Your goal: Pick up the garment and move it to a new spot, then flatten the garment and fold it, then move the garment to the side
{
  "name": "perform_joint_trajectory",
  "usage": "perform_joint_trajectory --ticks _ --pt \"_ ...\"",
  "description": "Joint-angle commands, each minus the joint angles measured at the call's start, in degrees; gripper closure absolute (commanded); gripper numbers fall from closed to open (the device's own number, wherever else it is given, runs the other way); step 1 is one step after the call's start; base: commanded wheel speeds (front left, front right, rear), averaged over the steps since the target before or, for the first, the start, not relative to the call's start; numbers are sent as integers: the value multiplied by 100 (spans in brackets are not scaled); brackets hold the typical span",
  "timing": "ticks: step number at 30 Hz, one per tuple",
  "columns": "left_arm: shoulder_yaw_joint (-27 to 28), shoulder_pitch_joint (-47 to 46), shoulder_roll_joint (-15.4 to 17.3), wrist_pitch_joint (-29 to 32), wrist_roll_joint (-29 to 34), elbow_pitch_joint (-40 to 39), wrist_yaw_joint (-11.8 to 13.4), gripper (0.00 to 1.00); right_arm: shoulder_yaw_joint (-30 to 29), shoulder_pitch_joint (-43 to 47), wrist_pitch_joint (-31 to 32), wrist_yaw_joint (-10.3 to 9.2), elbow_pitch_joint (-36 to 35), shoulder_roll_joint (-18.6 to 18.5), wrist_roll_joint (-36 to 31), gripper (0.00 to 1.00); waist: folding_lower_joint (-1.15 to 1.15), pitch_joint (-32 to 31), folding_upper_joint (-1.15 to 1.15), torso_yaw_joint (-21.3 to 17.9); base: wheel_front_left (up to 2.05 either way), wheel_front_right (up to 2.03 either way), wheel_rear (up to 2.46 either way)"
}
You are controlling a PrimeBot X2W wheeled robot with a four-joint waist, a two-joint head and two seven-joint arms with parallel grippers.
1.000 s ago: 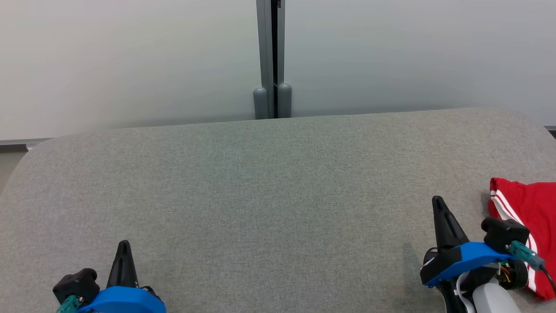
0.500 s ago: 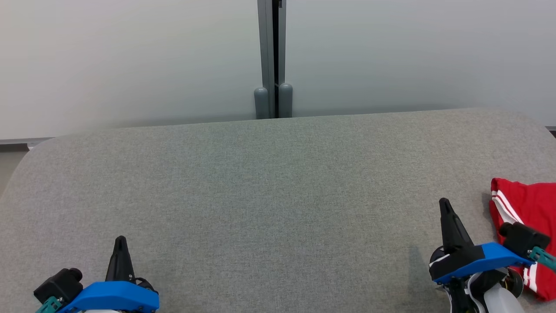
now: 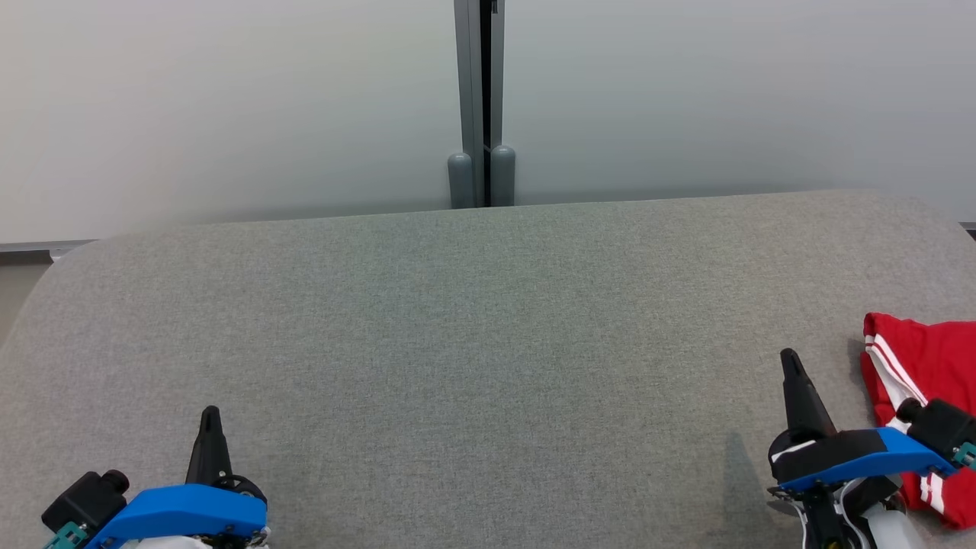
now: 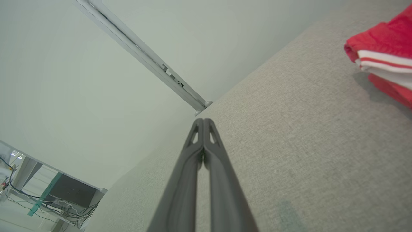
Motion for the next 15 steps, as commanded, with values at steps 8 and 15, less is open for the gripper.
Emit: perform_joint_trajectory --ticks 8,15 --pt "50 -174 31 168 -675 -186 -51 100 -49 33 173 0 -204 -43 704 100 0 1 0 10 0 0 0" --pt "62 -185 31 291 -1163 -259 -65 100 -77 83 300 0 -286 -47 1203 100 0 3 0 18 0 0 0"
